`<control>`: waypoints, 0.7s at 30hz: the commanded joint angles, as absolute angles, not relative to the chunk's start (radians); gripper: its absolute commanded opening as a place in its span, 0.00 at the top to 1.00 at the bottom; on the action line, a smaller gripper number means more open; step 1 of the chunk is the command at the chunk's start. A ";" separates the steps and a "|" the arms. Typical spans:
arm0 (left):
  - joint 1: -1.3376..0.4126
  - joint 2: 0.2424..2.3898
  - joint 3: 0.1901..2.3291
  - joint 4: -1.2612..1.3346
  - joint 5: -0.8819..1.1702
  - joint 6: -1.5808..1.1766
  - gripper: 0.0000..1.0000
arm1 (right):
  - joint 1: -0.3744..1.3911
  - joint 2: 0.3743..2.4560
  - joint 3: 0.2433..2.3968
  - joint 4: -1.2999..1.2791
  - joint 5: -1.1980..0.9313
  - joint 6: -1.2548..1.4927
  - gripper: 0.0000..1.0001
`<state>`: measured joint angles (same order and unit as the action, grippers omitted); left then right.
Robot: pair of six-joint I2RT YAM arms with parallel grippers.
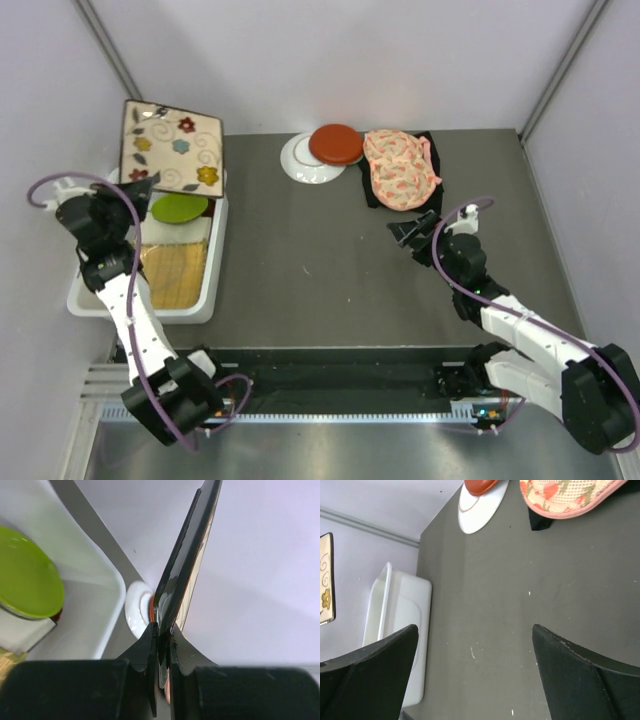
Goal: Place the plates into the plastic bin on the countertop
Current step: Pick up the plate from the corner of the board, then place the plate in the plastic bin.
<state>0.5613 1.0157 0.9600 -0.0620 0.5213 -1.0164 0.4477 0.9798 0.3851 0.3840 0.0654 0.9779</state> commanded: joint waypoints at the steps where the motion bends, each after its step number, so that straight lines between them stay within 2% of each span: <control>1: 0.686 0.942 0.982 0.192 0.532 -1.224 1.00 | 0.420 0.957 0.410 0.437 0.015 0.950 0.04; 7: 0.709 0.917 0.979 0.057 0.439 -1.178 1.00 | 0.388 0.962 0.402 0.445 -0.027 0.946 0.04; 21: 0.706 0.899 0.798 0.049 0.391 -1.069 1.00 | 0.370 0.977 0.396 0.446 -0.066 0.948 0.04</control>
